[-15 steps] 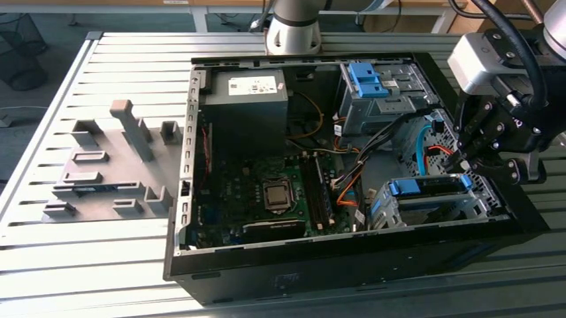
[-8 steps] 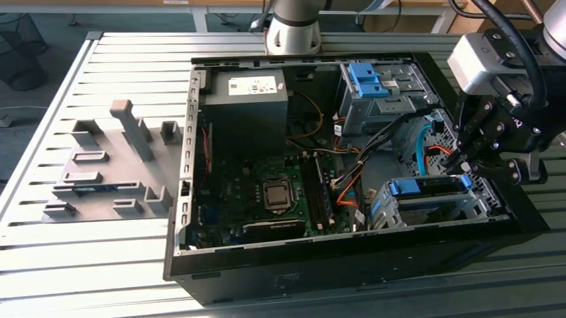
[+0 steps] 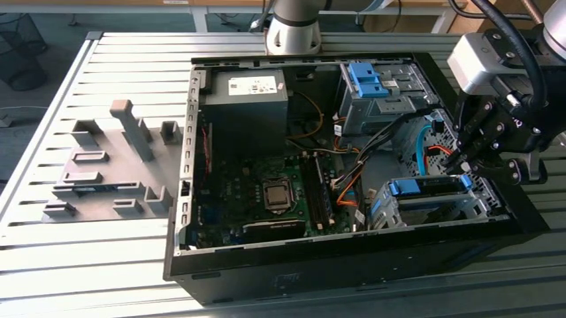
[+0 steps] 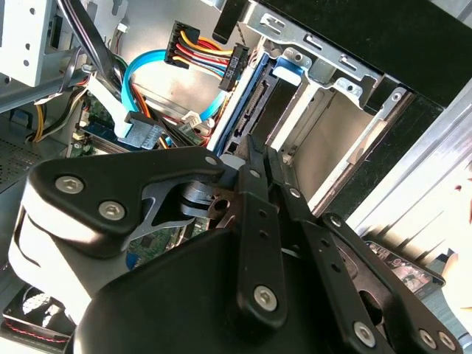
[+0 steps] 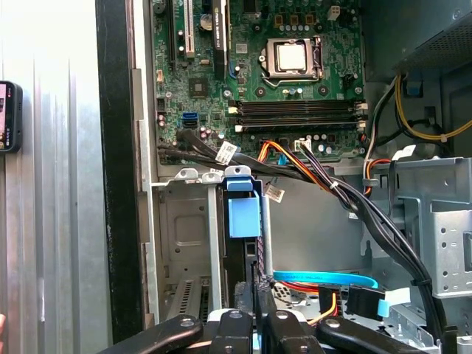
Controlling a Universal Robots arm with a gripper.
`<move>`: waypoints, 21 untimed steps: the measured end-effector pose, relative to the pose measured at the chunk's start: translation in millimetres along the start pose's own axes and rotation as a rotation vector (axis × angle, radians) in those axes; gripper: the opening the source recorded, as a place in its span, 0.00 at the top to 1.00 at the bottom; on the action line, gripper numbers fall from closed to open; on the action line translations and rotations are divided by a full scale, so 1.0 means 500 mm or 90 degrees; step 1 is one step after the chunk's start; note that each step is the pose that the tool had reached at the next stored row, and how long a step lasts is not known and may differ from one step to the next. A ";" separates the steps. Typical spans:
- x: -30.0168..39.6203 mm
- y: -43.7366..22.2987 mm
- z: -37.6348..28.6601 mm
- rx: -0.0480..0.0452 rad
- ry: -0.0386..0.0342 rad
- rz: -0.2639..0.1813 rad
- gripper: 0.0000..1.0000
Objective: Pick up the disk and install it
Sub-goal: 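Insert the first disk wire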
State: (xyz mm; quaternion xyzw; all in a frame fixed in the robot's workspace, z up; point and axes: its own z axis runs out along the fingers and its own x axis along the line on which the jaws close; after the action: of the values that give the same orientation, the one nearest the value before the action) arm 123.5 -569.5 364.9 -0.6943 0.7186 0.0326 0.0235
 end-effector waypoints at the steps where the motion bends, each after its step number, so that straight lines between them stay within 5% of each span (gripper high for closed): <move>1: 0.000 0.000 0.000 0.0000 0.0000 0.000 0.83; 7: 0.000 0.000 0.000 0.0000 0.0000 0.000 0.82; 11: 0.000 0.000 0.000 0.0000 0.0000 0.000 0.69; 21: 0.000 0.001 0.000 0.0000 0.0000 0.000 0.69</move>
State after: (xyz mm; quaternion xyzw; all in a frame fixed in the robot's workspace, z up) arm 123.2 -569.5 365.0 -0.6943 0.7186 0.0326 0.0235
